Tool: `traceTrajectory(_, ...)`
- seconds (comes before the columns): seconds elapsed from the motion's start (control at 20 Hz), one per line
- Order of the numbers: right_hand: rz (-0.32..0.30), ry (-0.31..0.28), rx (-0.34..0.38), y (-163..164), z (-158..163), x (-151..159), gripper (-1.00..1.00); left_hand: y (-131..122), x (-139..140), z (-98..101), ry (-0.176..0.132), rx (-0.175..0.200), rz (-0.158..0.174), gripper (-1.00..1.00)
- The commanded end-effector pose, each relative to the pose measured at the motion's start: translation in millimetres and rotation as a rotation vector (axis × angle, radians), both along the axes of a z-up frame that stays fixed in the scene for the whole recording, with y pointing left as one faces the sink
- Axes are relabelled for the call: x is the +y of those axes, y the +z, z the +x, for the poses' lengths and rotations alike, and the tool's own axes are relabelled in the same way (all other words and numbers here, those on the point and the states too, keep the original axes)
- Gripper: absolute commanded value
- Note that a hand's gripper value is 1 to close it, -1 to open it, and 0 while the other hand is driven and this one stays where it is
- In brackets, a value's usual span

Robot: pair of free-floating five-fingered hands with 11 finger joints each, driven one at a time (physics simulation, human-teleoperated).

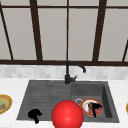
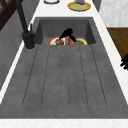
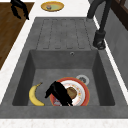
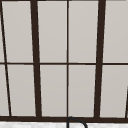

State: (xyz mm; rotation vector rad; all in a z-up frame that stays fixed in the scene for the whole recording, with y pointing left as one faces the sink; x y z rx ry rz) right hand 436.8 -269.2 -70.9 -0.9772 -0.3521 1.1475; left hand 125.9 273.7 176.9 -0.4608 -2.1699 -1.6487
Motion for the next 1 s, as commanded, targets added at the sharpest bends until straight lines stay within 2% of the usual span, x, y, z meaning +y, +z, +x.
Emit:
traceTrajectory(0.0,0.106,0.017,0.045,1,0,15,-1.0,0,0,0.0,0.0,0.0,0.0,0.0)
traceTrajectory(0.05,0.113,0.019,0.051,1,0,19,-1.0,0,0,0.0,0.0,0.0,0.0,0.0)
traceTrajectory(0.1,0.113,0.014,0.059,-3,3,23,1.0,0,0,0.0,0.0,0.0,0.0,0.0)
traceTrajectory(0.2,0.09,0.037,0.067,-5,2,26,1.0,0,0,0.0,0.0,0.0,0.0,0.0)
traceTrajectory(0.35,0.083,0.042,-0.027,2,-24,8,1.0,0,0,0.0,0.0,0.0,0.0,0.0)
traceTrajectory(0.5,0.132,0.057,-0.122,8,-33,0,1.0,0,0,0.0,0.0,0.0,0.0,0.0)
traceTrajectory(0.55,0.154,0.045,-0.149,13,-36,-1,1.0,0,0,0.0,0.0,0.0,0.0,0.0)
traceTrajectory(0.65,0.159,0.033,-0.152,32,-35,-4,1.0,0,0,0.0,0.0,0.0,0.0,0.0)
traceTrajectory(0.95,0.169,0.033,-0.121,62,-44,-6,1.0,0,0,0.0,0.0,0.0,0.0,0.0)
